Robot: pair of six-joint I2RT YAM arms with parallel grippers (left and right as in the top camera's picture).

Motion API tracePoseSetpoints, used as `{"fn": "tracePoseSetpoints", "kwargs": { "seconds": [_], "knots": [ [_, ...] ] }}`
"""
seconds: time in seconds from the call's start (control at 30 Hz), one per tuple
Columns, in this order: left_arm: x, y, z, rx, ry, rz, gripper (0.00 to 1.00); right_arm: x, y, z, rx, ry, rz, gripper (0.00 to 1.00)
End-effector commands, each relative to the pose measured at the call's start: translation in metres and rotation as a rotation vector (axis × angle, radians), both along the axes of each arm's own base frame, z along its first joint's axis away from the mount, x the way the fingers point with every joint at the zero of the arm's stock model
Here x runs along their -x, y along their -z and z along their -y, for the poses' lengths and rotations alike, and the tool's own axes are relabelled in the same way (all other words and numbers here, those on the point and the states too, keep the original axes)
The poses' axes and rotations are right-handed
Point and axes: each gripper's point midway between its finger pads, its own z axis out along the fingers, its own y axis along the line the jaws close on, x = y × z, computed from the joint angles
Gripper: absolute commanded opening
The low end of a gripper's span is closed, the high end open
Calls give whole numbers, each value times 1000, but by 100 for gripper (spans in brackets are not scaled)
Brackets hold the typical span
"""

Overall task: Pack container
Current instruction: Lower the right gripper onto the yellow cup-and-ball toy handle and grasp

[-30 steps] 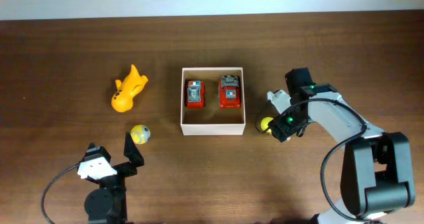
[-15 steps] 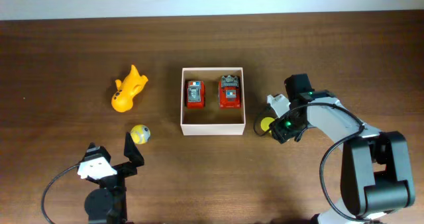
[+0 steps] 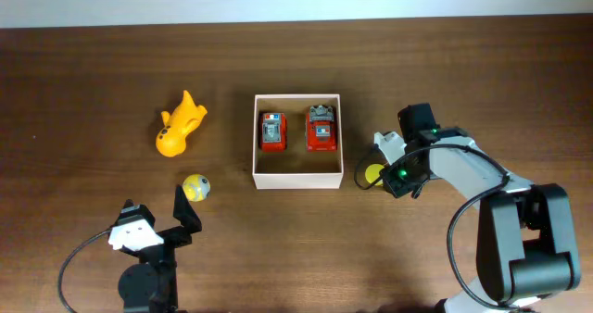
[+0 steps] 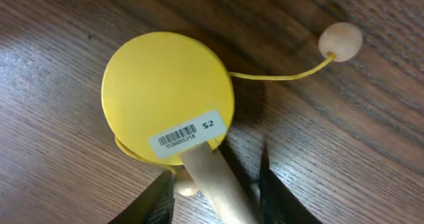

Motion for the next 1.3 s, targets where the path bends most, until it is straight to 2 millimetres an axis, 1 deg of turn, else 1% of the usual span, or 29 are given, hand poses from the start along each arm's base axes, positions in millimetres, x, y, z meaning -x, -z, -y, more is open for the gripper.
{"fn": "tracePoseSetpoints", "kwargs": {
  "seconds": [0.0,0.17,0.33,0.47,0.6,0.87,0.9,1.0,1.27],
  "knots": [
    [0,1,0,-19,5,-2,99,12,6,1,-13,57,-38,35],
    [0,1,0,-19,5,-2,99,12,6,-3,-41,126,-51,31],
    [0,1,0,-19,5,-2,99,15,2,-19,-134,133,-73,28],
    [0,1,0,-19,5,-2,99,16,0,-28,-185,194,-95,27],
    [0,1,0,-19,5,-2,99,17,-4,-39,-252,214,-113,27],
    [0,1,0,-19,5,-2,99,14,-4,-40,-260,211,-102,27],
    [0,1,0,-19,5,-2,99,13,-4,-38,-251,212,-96,24],
    [0,1,0,-19,5,-2,99,11,-1,-32,-210,215,-85,24],
    [0,1,0,-19,5,-2,99,7,6,2,-15,234,-38,25]
  ]
}}
